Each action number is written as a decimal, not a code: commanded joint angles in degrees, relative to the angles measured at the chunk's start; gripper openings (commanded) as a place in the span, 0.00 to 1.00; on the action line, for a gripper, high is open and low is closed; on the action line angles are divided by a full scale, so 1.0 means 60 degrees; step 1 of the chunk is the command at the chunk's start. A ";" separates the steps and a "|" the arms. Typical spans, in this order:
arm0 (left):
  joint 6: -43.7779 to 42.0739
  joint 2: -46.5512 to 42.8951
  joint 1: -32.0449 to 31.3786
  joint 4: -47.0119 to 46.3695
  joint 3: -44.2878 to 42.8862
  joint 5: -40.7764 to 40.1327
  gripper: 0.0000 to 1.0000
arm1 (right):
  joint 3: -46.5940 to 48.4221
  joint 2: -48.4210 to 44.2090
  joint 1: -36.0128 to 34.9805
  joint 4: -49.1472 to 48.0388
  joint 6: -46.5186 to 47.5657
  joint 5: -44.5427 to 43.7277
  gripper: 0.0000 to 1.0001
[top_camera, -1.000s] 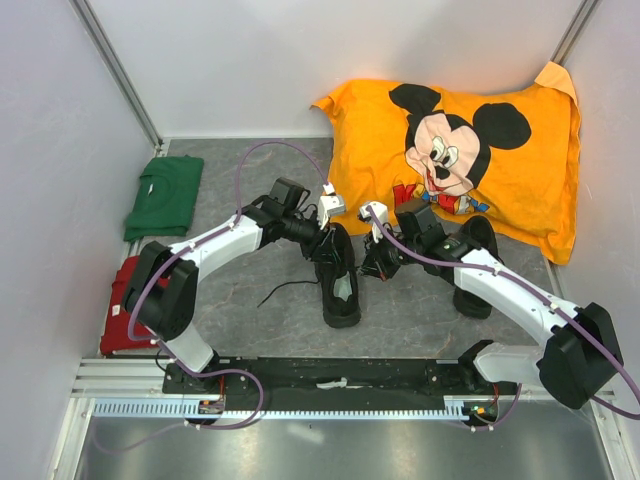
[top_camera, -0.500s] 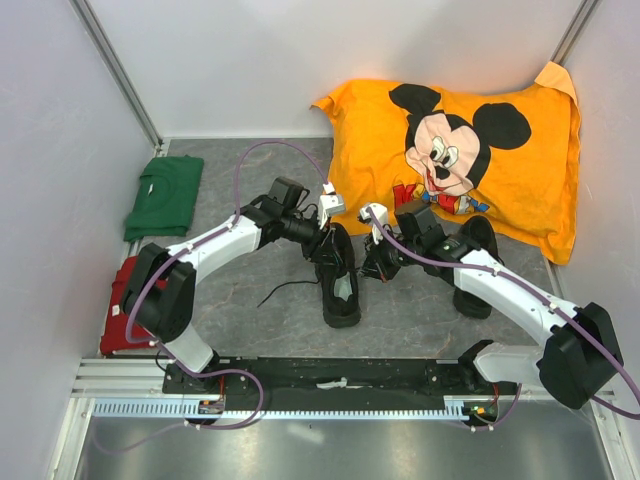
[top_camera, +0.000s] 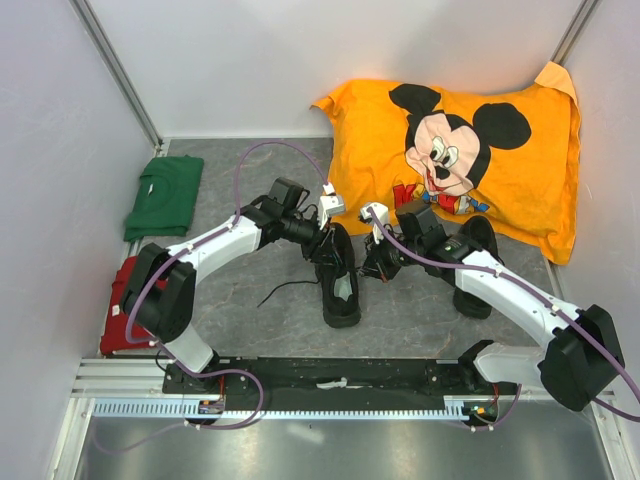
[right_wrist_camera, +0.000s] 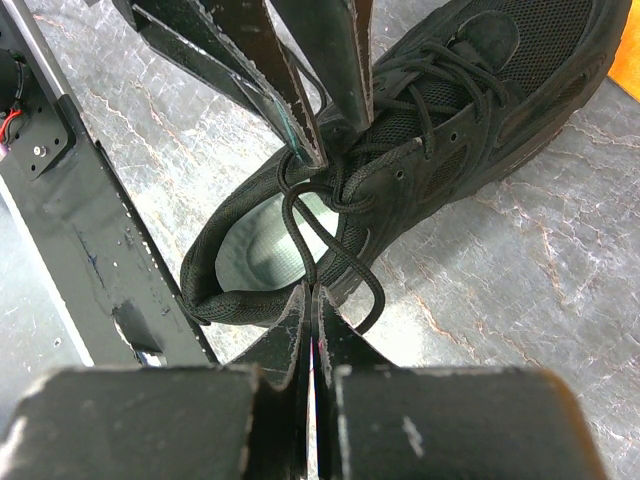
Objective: Tie the shoes
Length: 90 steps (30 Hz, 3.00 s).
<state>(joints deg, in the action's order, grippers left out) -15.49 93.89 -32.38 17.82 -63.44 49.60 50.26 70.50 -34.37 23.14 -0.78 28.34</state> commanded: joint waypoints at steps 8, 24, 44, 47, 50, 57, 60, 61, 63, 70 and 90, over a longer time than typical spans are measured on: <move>-0.0129 0.0187 -0.0067 0.0105 0.0217 -0.0005 0.32 | 0.0031 -0.0192 0.0001 -0.0252 0.0012 0.0023 0.00; 0.2492 -0.1423 0.0065 -0.2603 0.1344 -0.0049 0.02 | 0.0061 -0.0105 -0.0014 -0.0589 -0.0251 0.0506 0.00; 0.4807 -0.1893 0.0065 -0.4538 0.2517 -0.0049 0.01 | 0.0486 0.1302 -0.0234 -0.2420 -0.2331 0.0756 0.00; 0.4880 -0.1966 0.0065 -0.4611 0.2619 -0.0064 0.02 | 0.0457 0.1200 -0.0205 -0.2508 -0.2551 0.0288 0.00; 0.5027 -0.2010 0.0065 -0.4699 0.2692 -0.0050 0.02 | 0.0296 0.1097 -0.0059 -0.2596 -0.2917 -0.0372 0.00; 0.5422 -0.1996 0.0094 -0.4977 0.2809 -0.0006 0.02 | -0.0202 0.0848 0.0001 -0.3268 -0.3751 -0.1032 0.00; 0.5772 -0.1922 0.0094 -0.5153 0.2941 -0.0006 0.02 | -0.0568 0.0862 0.0015 -0.4493 -0.4379 -0.0667 0.00; 0.5890 -0.1908 0.0094 -0.5371 0.2999 -0.0020 0.02 | -0.0787 0.0935 0.0001 -0.4718 -0.4498 -0.0520 0.00; 0.6212 -0.1849 0.0109 -0.5577 0.3117 -0.0050 0.02 | -0.1022 0.0979 0.0001 -0.5215 -0.4820 -0.0139 0.00; 0.6551 -0.1644 0.0094 -0.6003 0.3351 0.0009 0.01 | -0.2193 0.0804 0.0001 -0.7018 -0.5758 0.0697 0.00; 0.0432 -0.2816 0.1691 -0.3029 0.2354 -0.0007 0.54 | -0.2298 0.1287 0.0001 -0.7388 -0.5862 0.0507 0.00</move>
<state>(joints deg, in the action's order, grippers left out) 3.86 78.19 -21.93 -2.85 -48.25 49.47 35.27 77.60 -34.28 -19.70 -36.23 31.05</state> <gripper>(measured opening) 0.534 0.007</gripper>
